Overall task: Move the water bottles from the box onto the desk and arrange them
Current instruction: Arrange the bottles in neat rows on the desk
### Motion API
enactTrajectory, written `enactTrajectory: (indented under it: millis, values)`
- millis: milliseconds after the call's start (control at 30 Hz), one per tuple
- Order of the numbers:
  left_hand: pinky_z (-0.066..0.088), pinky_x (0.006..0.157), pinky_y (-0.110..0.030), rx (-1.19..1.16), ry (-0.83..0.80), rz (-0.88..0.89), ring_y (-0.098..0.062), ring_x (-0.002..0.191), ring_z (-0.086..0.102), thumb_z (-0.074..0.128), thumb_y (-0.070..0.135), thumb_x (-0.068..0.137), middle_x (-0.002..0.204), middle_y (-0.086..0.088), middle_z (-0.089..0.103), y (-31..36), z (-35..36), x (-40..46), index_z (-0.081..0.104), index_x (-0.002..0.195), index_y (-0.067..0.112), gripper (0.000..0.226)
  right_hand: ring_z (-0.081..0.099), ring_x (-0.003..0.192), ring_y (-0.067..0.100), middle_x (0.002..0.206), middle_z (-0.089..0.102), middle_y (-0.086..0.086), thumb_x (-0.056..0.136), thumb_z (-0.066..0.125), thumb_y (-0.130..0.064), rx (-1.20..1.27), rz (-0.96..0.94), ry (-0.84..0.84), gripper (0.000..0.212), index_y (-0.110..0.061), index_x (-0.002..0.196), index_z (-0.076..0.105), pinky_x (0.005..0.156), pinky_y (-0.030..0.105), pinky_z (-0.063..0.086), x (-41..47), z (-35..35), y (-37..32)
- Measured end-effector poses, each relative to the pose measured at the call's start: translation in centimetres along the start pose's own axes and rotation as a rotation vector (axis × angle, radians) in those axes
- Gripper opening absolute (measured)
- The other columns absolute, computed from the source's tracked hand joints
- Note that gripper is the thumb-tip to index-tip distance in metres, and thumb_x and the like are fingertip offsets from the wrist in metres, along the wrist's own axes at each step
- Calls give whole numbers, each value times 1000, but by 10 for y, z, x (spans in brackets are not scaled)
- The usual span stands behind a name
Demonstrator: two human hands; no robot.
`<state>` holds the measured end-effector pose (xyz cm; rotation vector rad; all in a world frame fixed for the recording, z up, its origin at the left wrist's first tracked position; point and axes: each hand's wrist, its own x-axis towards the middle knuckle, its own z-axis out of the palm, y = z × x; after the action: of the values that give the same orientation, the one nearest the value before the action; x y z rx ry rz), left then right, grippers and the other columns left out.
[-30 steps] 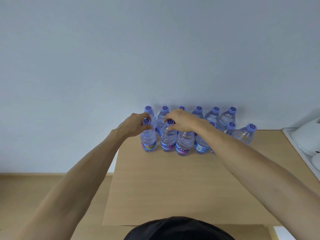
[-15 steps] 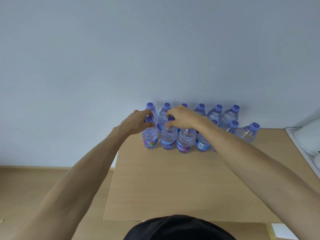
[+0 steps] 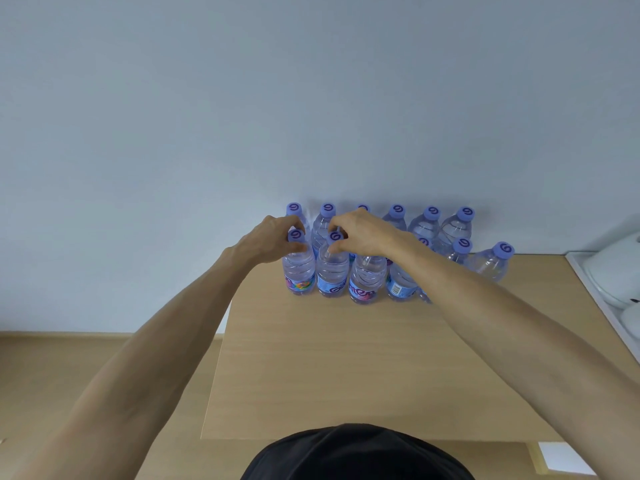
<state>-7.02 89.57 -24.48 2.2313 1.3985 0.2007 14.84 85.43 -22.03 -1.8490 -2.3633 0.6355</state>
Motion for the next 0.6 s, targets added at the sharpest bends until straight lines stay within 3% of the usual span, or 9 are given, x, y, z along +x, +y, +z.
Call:
enactTrajectory:
  millis: [133, 233, 367, 433, 533, 600]
  values:
    - [51, 68, -37, 1, -5, -9, -25, 75, 59, 72, 41, 82, 89, -8, 62, 1, -1, -1, 58, 106, 24, 32, 57, 85, 24, 99, 55, 3, 90, 66, -27, -56, -25, -41, 26, -17, 114, 60, 71, 39, 50, -2, -5, -2]
    - [50, 66, -36, 11, -7, -4, -25, 74, 58, 72, 39, 82, 88, -8, 62, 3, -1, -2, 58, 107, 23, 33, 57, 75, 24, 86, 54, 2, 90, 64, -36, -140, 12, -8, 27, -11, 98, 59, 58, 34, 45, -5, -7, -2]
    - [45, 63, -31, 20, -6, -3, -24, 73, 56, 71, 39, 82, 87, -8, 61, 4, -2, -2, 58, 107, 22, 32, 49, 62, 18, 72, 45, 1, 88, 59, -58, -278, 91, 84, 51, -7, 86, 55, 46, 29, 27, -6, -3, -2]
    - [43, 61, -30, 15, -8, 1, -22, 71, 55, 70, 38, 82, 86, -8, 61, 5, -1, -3, 57, 106, 22, 32, 49, 64, 17, 82, 51, 2, 86, 62, -57, -216, 90, 48, 49, -9, 95, 57, 51, 30, 34, -7, -5, 0]
    - [41, 58, -28, 6, -14, 1, -17, 67, 53, 70, 37, 82, 83, -4, 59, 5, -1, -4, 57, 106, 24, 30, 56, 87, 20, 106, 54, 0, 89, 66, -35, -117, 4, -129, 46, -25, 131, 51, 74, 37, 49, -11, -12, 5]
    - [39, 56, -26, 8, -20, 6, -15, 67, 53, 70, 36, 82, 82, -2, 59, 5, -2, -4, 57, 107, 25, 30, 59, 91, 26, 108, 56, 3, 93, 61, -21, -121, -9, -137, 41, -29, 132, 51, 79, 42, 52, -12, -11, 7]
